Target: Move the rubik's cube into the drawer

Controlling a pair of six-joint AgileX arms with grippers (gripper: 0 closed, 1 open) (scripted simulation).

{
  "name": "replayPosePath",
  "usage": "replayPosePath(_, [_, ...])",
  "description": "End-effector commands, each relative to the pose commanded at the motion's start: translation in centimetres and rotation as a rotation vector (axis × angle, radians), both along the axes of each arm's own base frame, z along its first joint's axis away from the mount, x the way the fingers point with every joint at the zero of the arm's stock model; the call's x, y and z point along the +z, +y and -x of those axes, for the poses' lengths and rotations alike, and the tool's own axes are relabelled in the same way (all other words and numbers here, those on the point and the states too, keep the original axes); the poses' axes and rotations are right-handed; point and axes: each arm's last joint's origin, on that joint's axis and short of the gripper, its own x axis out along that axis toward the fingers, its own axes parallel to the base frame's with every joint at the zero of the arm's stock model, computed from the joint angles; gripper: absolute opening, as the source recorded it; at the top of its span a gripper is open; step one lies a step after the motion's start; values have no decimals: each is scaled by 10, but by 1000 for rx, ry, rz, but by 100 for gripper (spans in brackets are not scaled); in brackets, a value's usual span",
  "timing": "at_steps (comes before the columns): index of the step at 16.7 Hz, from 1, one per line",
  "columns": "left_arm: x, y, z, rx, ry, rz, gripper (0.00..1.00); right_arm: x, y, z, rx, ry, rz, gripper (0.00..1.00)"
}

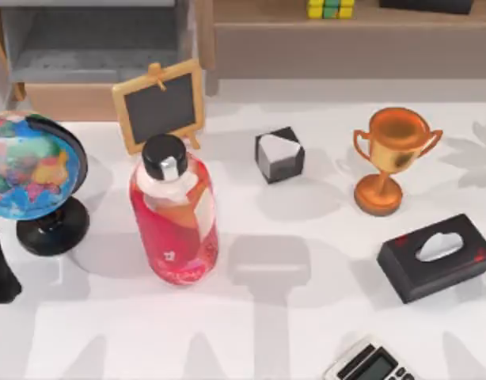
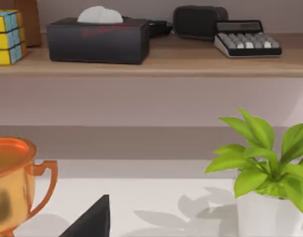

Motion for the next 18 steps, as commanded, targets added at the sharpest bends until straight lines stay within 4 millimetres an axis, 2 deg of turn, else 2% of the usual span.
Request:
replayPosePath(3, [2, 0, 0, -1, -1, 0, 100, 0, 0, 0, 0, 0, 0, 100])
replayPosePath(5, [13, -3, -1, -8, -4, 1, 100, 0, 0, 0, 0, 0, 0, 100])
replayPosePath(7, [34, -6, -5, -16, -11, 3, 100, 0, 0, 0, 0, 0, 0, 100])
replayPosePath(10, [78, -16, -21, -27, -31, 12, 100, 0, 0, 0, 0, 0, 0, 100])
replayPosePath(12, [113, -28, -43, -31, -45, 21, 100, 0, 0, 0, 0, 0, 0, 100])
replayPosePath(14, [145, -47, -77, -32, -58, 33, 100, 0, 0, 0, 0, 0, 0, 100])
replayPosePath(16, [167, -76, -119, -31, -65, 42, 100, 0, 0, 0, 0, 0, 0, 100])
replayPosePath(18, [175, -116, -165, -31, -65, 48, 100, 0, 0, 0, 0, 0, 0, 100])
